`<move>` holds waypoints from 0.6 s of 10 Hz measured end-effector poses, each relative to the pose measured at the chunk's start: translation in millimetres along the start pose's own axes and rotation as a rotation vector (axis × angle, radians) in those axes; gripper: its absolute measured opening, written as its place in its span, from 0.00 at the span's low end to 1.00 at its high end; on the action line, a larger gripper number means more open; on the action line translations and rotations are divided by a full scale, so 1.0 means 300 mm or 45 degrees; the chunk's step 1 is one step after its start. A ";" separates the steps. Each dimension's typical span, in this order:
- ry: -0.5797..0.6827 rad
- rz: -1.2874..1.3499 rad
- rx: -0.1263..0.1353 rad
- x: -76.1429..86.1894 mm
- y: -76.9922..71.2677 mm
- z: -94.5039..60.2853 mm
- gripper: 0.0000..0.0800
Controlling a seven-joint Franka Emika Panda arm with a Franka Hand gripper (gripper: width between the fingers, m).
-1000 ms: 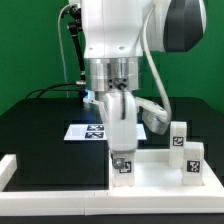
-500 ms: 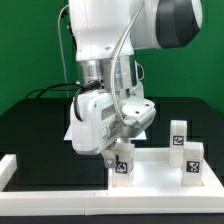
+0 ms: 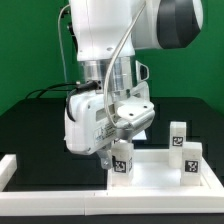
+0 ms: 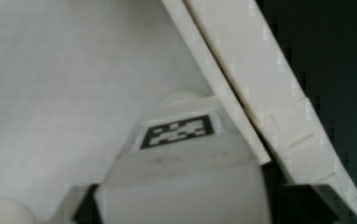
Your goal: Assemble square table
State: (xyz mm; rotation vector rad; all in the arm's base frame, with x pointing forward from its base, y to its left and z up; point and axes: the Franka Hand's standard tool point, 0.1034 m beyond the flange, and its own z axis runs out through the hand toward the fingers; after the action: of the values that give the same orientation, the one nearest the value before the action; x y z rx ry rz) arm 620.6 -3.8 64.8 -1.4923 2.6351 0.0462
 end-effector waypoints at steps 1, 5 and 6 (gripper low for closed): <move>-0.013 -0.006 0.009 -0.015 -0.003 -0.023 0.59; -0.128 -0.003 0.040 -0.079 -0.004 -0.246 0.81; -0.124 -0.002 0.027 -0.077 -0.005 -0.243 0.81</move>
Offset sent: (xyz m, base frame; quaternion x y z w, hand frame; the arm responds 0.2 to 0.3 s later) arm -0.0107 0.0011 0.0746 0.0087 -0.0245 -0.0059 0.9996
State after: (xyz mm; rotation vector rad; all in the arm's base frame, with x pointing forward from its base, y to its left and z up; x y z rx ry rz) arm 627.6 9.0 139.7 -1.4472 2.5505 0.0880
